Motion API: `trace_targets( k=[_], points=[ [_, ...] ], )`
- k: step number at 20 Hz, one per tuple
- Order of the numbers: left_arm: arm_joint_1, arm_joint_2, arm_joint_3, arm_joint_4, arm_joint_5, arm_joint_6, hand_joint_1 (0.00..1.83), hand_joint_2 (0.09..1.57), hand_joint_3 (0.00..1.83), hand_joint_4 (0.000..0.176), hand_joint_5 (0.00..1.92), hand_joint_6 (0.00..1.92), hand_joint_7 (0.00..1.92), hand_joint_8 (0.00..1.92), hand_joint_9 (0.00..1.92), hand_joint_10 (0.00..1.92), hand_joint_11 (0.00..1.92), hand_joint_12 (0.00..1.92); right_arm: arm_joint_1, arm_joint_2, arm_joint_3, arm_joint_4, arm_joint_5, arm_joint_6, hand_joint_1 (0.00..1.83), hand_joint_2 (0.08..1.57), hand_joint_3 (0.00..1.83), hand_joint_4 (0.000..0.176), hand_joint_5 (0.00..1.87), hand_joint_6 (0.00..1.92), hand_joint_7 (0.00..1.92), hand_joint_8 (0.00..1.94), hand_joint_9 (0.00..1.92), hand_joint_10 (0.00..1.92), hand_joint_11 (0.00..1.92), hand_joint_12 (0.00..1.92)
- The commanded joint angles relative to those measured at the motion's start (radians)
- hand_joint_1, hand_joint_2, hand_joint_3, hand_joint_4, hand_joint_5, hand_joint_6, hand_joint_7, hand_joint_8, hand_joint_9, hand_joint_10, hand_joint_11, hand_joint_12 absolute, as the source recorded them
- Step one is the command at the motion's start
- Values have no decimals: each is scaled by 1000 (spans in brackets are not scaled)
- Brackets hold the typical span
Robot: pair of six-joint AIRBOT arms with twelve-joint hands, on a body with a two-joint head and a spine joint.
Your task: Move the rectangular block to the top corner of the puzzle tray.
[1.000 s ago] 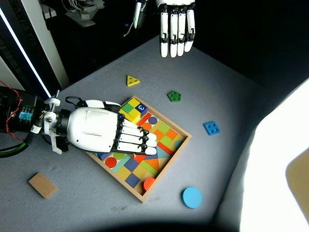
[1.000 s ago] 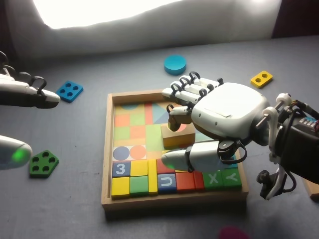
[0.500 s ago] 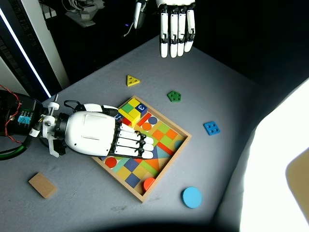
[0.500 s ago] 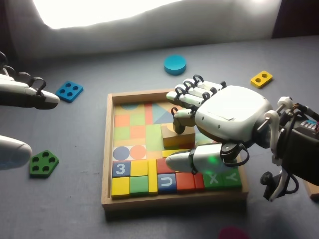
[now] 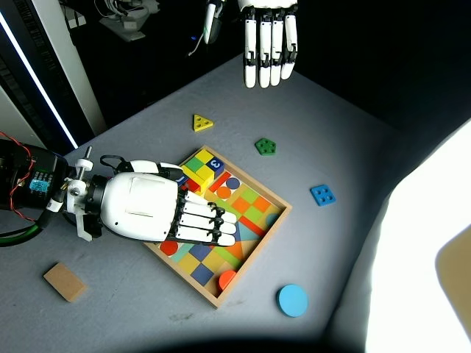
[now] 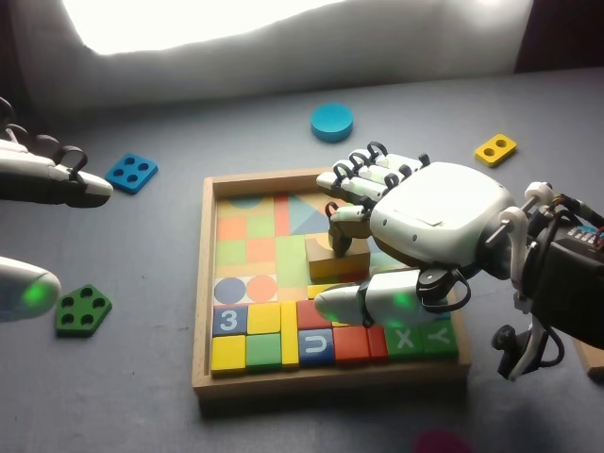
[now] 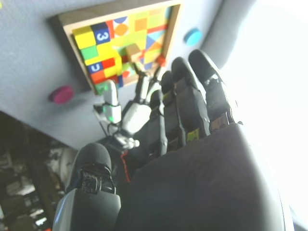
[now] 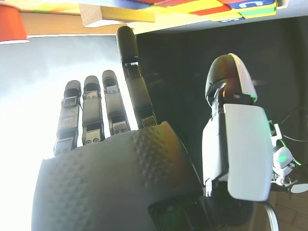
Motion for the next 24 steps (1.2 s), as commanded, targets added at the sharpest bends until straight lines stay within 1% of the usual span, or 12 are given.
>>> trace_targets(
  k=[1, 3, 6, 10, 11, 12, 14, 15, 19, 22, 23, 24],
  points=[
    [-17, -2, 4, 10, 88, -2, 16, 1285, 1, 44, 212, 0, 300, 2, 344, 0, 0, 874, 5, 1, -1, -21, 93, 4, 0, 1118, 2, 0, 437, 727, 52, 6, 0, 0, 0, 0],
    [-17, -2, 5, 10, 88, -2, 5, 1287, 1, 42, 203, 0, 304, 3, 341, 0, 0, 866, 2, 0, 1, -21, 93, 4, 0, 1121, 3, 0, 445, 723, 62, 6, 0, 0, 0, 0],
    [-18, -2, 5, 10, 88, -2, 22, 1281, 0, 49, 208, 2, 304, 4, 339, 2, 0, 855, -2, -3, 2, -21, 90, 4, 0, 1118, 2, 0, 424, 714, 55, 3, 0, 0, 0, 0],
    [-18, -3, 5, 10, 88, -2, 22, 1282, 0, 46, 202, 8, 287, 3, 327, 2, 0, 861, -23, -7, 2, -21, 88, -22, 0, 1117, 1, 0, 437, 715, 87, 13, 0, 0, 0, 0],
    [-18, -3, 5, 10, 88, -2, 10, 1285, 1, 42, 204, 6, 281, 1, 323, 0, 0, 863, -26, -7, 2, -21, 88, -28, 0, 1117, 1, 0, 435, 712, 89, 13, 0, 0, 0, 0],
    [-18, -3, 5, 10, 88, -2, 3, 1288, 2, 44, 191, 1, 286, 2, 323, 0, 0, 852, -27, -7, 3, -21, 88, -30, 0, 1119, 2, 0, 435, 712, 82, 9, 0, 0, 0, 0],
    [-18, -3, 5, 10, 88, -2, 16, 1284, 0, 44, 199, 3, 305, 6, 334, 4, 0, 848, -26, -7, 11, -21, 88, -27, 0, 1119, 2, 0, 433, 711, 73, 4, 0, 0, 0, 0],
    [-18, -3, 5, 10, 88, -2, 2, 1285, 0, 48, 192, 0, 290, 1, 326, 0, 0, 850, -24, -7, 17, -21, 88, -24, 0, 1121, 3, 0, 431, 710, 53, 0, 0, 0, 0, 0],
    [-18, -3, 5, 10, 88, -2, 1, 1288, 1, 44, 180, 0, 290, 0, 329, 1, 0, 863, -24, -8, 42, -21, 73, -18, 0, 1118, 1, 0, 422, 706, 46, 0, 0, 0, 0, 0],
    [-18, -3, 5, 10, 88, -2, 0, 1286, 0, 49, 191, 5, 292, 5, 316, 1, 0, 854, -24, -8, 72, -21, 64, -4, 0, 1119, 1, 0, 416, 705, 65, 11, 0, 0, 0, 0],
    [-18, -3, 5, 10, 88, -2, 0, 1290, 2, 44, 188, 3, 298, 7, 322, 4, 0, 852, -24, -8, 81, -21, 60, 2, 0, 1119, 1, 0, 420, 707, 51, 4, 0, 0, 0, 0],
    [-18, -3, 5, 10, 88, -2, 0, 1288, 1, 49, 186, 2, 301, 7, 327, 6, 0, 852, -23, -8, 91, -21, 58, 4, 0, 1119, 1, 0, 429, 711, 57, 7, 0, 0, 0, 0]
  ],
)
